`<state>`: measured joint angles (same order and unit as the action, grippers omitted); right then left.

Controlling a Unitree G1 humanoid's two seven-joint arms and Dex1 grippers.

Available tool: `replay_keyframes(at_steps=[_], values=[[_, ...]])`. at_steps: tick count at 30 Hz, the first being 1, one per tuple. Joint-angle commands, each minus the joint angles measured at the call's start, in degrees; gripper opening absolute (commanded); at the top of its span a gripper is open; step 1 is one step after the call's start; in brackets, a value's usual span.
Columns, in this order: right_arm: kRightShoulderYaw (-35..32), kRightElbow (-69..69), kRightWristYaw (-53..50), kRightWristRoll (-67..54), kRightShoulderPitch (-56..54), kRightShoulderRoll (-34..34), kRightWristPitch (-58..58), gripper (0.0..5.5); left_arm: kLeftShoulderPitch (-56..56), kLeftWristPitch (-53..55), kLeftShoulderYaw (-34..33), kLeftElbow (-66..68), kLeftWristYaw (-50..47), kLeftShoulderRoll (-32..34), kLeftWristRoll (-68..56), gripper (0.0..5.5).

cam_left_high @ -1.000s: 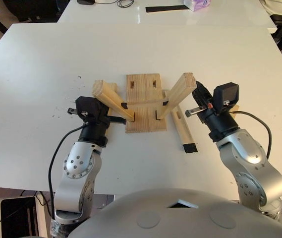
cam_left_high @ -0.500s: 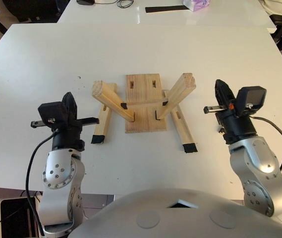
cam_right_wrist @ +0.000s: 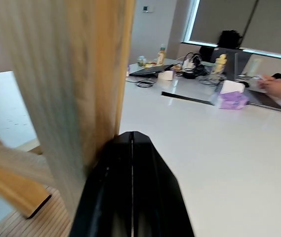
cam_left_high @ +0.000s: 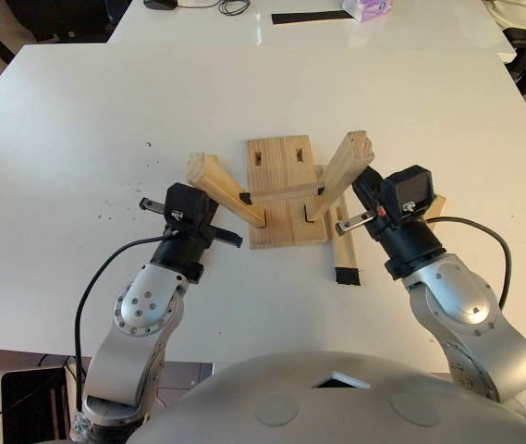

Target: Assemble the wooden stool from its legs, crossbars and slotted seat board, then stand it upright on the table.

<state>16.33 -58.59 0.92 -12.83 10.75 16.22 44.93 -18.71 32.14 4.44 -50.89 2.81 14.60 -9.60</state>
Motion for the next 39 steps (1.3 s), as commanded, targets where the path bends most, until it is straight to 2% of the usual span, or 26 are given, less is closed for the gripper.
replay_keyframes(at_steps=[1, 5, 7, 10, 12, 15, 18, 20, 23, 27, 30, 33, 35, 39], values=[[-8.7, 2.04, 0.79, -3.34, -0.64, -2.4, 0.79, 0.01, 3.14, 0.03, -9.08, -0.72, -1.66, -3.45, -4.57, 0.0], [-17.69, 5.66, 3.25, -9.63, -2.42, -4.05, 1.86, 0.01, 5.25, 2.2, -14.41, -0.65, -2.96, -7.12, -11.1, 0.0], [-23.74, 7.93, 7.19, -16.14, -6.5, -2.06, 3.11, 0.01, 7.7, 3.41, -20.48, -0.2, -3.87, -7.97, -18.47, 0.0], [-34.25, 14.02, 7.5, -36.43, -20.58, -0.98, 7.45, 0.01, 18.29, 3.49, -30.73, 1.76, -6.34, -4.27, -36.61, 0.0], [-37.74, 18.54, 3.41, -52.63, -31.13, 0.69, 7.34, 0.01, 26.62, 3.6, -33.33, 2.54, -8.31, 0.79, -48.42, 0.0], [-36.79, 22.03, 1.48, -67.83, -42.25, 3.68, 5.29, 0.01, 36.61, 4.65, -31.44, 2.27, -8.68, 8.13, -60.39, 0.0], [-32.46, 21.2, 6.7, -64.0, -43.37, 8.4, 9.27, 0.01, 39.68, 6.64, -28.87, 3.17, -10.3, 11.46, -64.22, 0.0], [-29.3, 21.91, 8.82, -61.79, -43.24, 10.2, 10.05, 0.01, 41.18, 7.76, -24.89, 4.17, -12.15, 11.53, -65.48, 0.0], [-26.19, 23.71, 9.74, -61.84, -45.7, 10.44, 8.77, 0.01, 42.66, 7.7, -20.14, 5.26, -15.08, 11.59, -66.89, 0.0], [-23.08, 24.33, 11.29, -60.79, -45.51, 9.76, 7.58, 0.01, 41.32, 6.57, -16.98, 5.6, -18.28, 10.56, -67.8, 0.0], [-21.28, 23.77, 12.65, -59.37, -43.19, 9.82, 6.94, 0.01, 38.28, 6.43, -16.42, 6.19, -19.02, 10.9, -68.15, 0.0], [-22.7, 22.77, 12.75, -62.3, -42.01, 10.15, 5.96, 0.01, 37.38, 5.39, -18.01, 5.56, -20.68, 12.46, -72.66, 0.0], [-24.08, 22.27, 11.73, -65.91, -42.44, 10.26, 5.18, 0.01, 38.11, 4.81, -20.02, 4.75, -22.08, 15.86, -78.31, 0.0], [-25.1, 21.32, 8.52, -72.27, -42.49, 10.8, 3.57, 0.01, 40.52, 4.32, -19.85, 4.94, -22.66, 21.03, -85.61, 0.0]])
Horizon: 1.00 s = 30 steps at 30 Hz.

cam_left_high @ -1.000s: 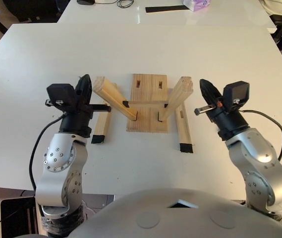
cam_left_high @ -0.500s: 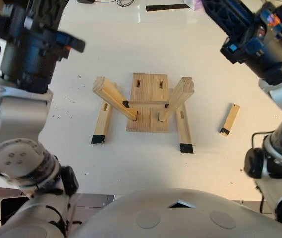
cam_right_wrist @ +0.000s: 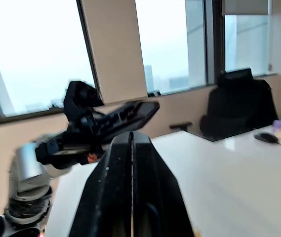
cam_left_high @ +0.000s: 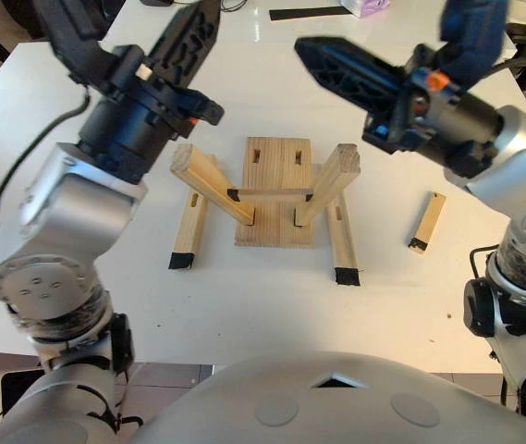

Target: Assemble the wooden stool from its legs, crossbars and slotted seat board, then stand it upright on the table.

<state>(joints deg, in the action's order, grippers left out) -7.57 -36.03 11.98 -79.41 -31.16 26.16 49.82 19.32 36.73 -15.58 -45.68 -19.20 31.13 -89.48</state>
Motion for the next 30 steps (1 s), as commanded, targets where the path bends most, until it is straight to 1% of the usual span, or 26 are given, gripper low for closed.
replay_keyframes(at_steps=[1, 3, 5, 8, 11, 13, 15, 18, 20, 22, 25, 27, 29, 30], values=[[-0.77, -1.26, -3.43, -6.22, -0.46, 0.91, -1.57, 0.01, 2.77, -0.5, 0.49, 0.01, -0.7, 5.42, -6.85, 0.0], [0.88, -1.53, -3.46, -4.95, 0.23, 1.16, -1.48, 0.01, 1.45, -0.02, 0.88, 0.26, -0.83, 7.46, -7.41, 0.0], [2.33, -1.5, -3.48, -3.44, 1.5, 1.43, -1.49, 0.01, -1.49, 0.12, 1.39, 0.5, -0.48, 8.04, -7.44, 0.0], [6.9, -1.11, -1.28, 4.43, 5.73, 2.77, -1.26, 0.01, -10.17, 1.89, 2.93, 1.94, 2.27, 8.56, -2.87, 0.0], [13.55, 0.14, 2.31, 16.04, 11.18, 4.23, -2.79, 0.01, -19.68, 2.59, 6.73, 6.35, 7.32, 6.63, 5.51, 0.0], [14.67, 0.2, 3.6, 18.51, 12.32, 3.78, -3.9, 0.01, -20.4, 1.3, 8.27, 7.53, 9.16, 4.75, 8.15, 0.0], [13.81, 0.25, 4.21, 18.22, 11.8, 3.29, -4.58, 0.01, -18.03, -0.83, 8.99, 6.84, 9.04, 2.4, 7.99, 0.0], [12.38, 0.91, 4.91, 18.33, 10.18, 2.94, -5.6, 0.01, -15.13, -2.72, 9.17, 5.9, 8.99, 0.72, 8.8, 0.0], [10.0, 1.15, 3.71, 16.05, 7.8, 1.77, -6.44, 0.01, -11.76, -4.76, 7.67, 5.29, 8.63, -0.16, 7.43, 0.0], [6.91, 1.22, 1.75, 10.95, 4.78, 0.41, -7.14, 0.01, -7.46, -7.66, 5.06, 4.18, 7.67, -0.69, 4.83, 0.0], [3.18, 0.95, -1.93, 2.17, 0.94, 0.0, -7.51, 0.01, -1.05, -10.85, 1.24, 2.91, 5.7, 0.26, -0.4, 0.0], [2.16, 0.54, -3.81, -1.87, -0.07, 0.17, -7.53, 0.01, 1.21, -11.25, -0.46, 2.92, 5.38, 2.19, -3.26, 0.0], [2.5, 0.29, -4.51, -3.39, 0.26, 0.58, -6.9, 0.01, 0.08, -10.16, -0.54, 3.65, 5.76, 3.46, -3.86, 0.0], [3.55, 0.03, -4.24, -2.28, 1.35, 1.1, -6.11, 0.01, -1.84, -8.94, 0.4, 4.42, 5.9, 3.73, -3.26, 0.0]])
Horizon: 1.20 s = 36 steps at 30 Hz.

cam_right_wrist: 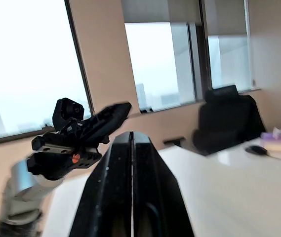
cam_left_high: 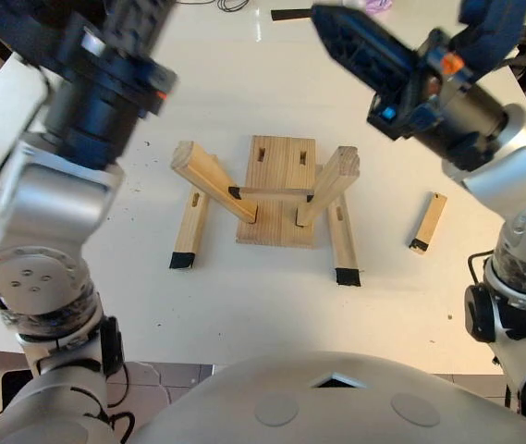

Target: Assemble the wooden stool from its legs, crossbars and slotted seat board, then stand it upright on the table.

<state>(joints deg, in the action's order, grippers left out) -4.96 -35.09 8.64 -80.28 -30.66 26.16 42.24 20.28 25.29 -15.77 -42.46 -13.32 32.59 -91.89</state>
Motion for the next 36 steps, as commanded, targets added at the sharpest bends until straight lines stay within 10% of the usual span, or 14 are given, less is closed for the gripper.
replay_keyframes(at_steps=[1, 9, 17, 22, 29, 36], values=[[2.51, -1.37, -0.04, 0.26, 2.81, 1.67, 2.28, 0.01, -5.46, 4.12, 2.05, 1.88, 0.73, 2.74, 0.47, 0.0], [9.2, -0.81, 9.42, 13.12, 14.98, 2.69, -1.28, 0.01, -22.56, 5.84, 12.03, 3.75, 12.86, -0.54, 18.55, 0.0], [-8.93, 11.1, -0.51, -7.22, -3.87, 2.94, -7.43, 0.01, -6.31, -5.84, -7.05, 2.85, 8.74, -0.29, 3.37, 0.0], [-1.36, 24.69, 9.89, 20.33, 3.44, 12.04, -9.87, 0.01, -13.17, -1.12, -16.81, 16.47, 18.81, 6.35, 3.94, 0.0], [15.81, 37.83, 24.27, 51.24, 15.89, 11.91, -28.79, 0.01, -43.93, 1.11, -2.21, 27.52, 51.85, 17.58, 35.67, 0.0], [17.41, 39.99, 38.43, 52.63, 13.34, 8.04, -30.74, 0.01, -48.44, 0.56, 8.73, 13.71, 58.25, 15.38, 45.23, 0.0]])
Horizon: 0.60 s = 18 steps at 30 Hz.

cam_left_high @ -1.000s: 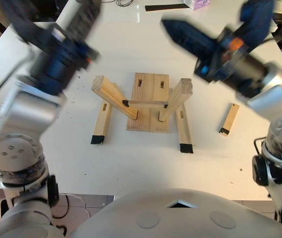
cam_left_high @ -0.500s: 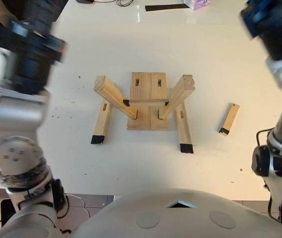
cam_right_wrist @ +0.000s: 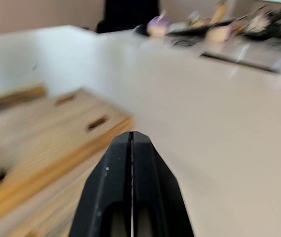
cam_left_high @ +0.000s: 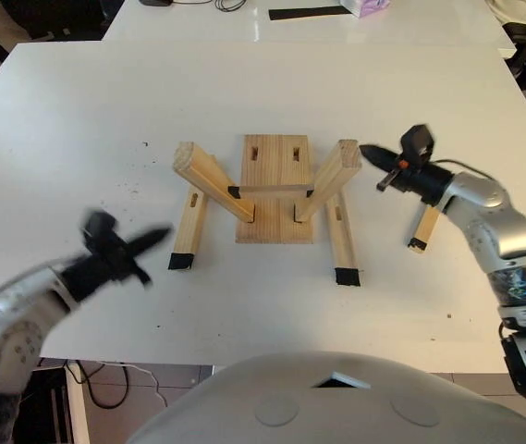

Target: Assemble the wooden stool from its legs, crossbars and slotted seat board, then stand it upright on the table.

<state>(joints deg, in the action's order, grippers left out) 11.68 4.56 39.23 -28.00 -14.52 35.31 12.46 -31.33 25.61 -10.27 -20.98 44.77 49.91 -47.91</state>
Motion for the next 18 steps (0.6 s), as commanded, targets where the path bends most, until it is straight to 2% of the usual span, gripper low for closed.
replay_keyframes(at_steps=[1, 4, 7, 13, 18], values=[[1.18, -0.06, 10.73, -0.09, -3.04, -1.14, -0.28, 0.01, 4.88, 1.0, 4.43, -9.33, -0.96, -3.33, 1.15, 0.0], [4.13, -0.92, 20.51, -0.76, -4.29, -0.78, 2.5, 0.01, 10.46, 2.28, 9.83, -11.71, -4.51, -7.52, 3.98, 0.0], [5.76, 0.02, 24.41, 1.48, -4.41, -1.24, 2.63, 0.01, 14.84, 2.69, 12.95, -9.28, -6.7, -11.37, 6.7, 0.0], [6.98, 1.47, 23.37, 4.22, -3.47, -6.74, 2.29, 0.01, 22.37, 2.11, 13.75, -0.44, -9.05, -15.55, 12.87, 0.0], [8.05, -0.16, 20.13, 5.84, -0.74, -11.77, 2.87, 0.01, 23.92, 0.05, 12.53, 5.52, -8.11, -15.27, 17.42, 0.0]])
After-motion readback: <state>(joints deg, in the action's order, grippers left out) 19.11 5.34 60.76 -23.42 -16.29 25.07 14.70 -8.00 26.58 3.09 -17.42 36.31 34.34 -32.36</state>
